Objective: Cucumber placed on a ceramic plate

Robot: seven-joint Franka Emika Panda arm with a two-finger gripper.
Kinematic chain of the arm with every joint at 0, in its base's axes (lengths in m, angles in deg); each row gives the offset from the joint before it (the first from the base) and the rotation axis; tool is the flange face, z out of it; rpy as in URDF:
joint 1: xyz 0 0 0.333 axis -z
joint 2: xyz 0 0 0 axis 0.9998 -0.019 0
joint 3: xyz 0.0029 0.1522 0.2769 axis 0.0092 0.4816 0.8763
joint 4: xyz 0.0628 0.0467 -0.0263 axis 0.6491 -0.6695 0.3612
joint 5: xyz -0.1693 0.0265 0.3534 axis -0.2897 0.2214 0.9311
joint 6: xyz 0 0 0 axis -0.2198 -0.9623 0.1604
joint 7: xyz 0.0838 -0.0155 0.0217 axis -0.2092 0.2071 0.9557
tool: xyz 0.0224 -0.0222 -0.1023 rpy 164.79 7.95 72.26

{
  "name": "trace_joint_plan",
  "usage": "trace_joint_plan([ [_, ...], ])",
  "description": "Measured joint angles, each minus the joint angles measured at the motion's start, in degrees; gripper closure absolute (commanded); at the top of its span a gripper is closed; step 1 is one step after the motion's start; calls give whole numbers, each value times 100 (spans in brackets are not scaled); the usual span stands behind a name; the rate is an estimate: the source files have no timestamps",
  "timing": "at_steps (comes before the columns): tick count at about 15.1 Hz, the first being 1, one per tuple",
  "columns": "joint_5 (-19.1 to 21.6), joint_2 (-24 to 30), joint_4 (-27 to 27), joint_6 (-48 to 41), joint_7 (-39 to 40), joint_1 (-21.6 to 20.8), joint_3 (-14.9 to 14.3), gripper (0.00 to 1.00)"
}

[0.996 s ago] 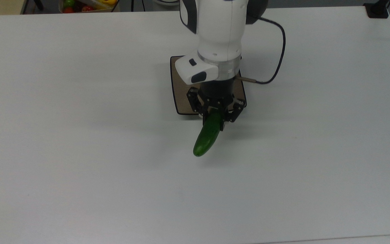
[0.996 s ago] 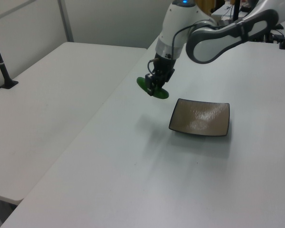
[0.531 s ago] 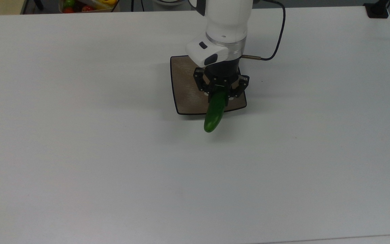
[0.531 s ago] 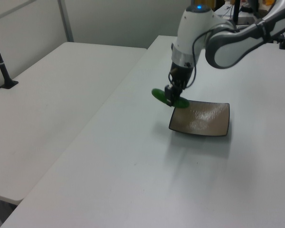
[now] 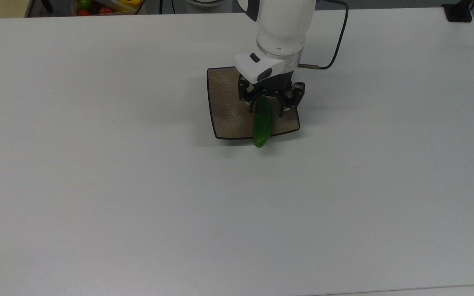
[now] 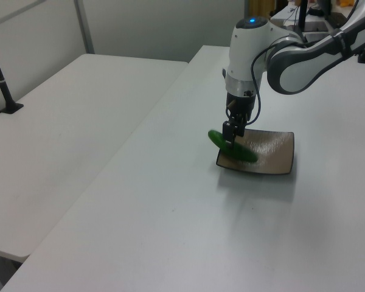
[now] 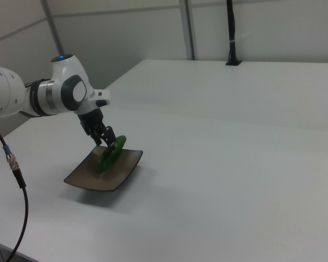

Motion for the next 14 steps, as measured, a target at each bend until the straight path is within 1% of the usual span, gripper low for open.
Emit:
trace_joint_plan([
  [6, 0, 99, 6, -118, 93, 3, 1, 0],
  [10, 4, 742, 17, -1378, 1102, 46, -2, 0],
  [12, 4, 1015, 5, -1767, 1463, 82, -20, 0],
  [14, 73, 1298, 1, -2100, 1645, 122, -90, 0],
])
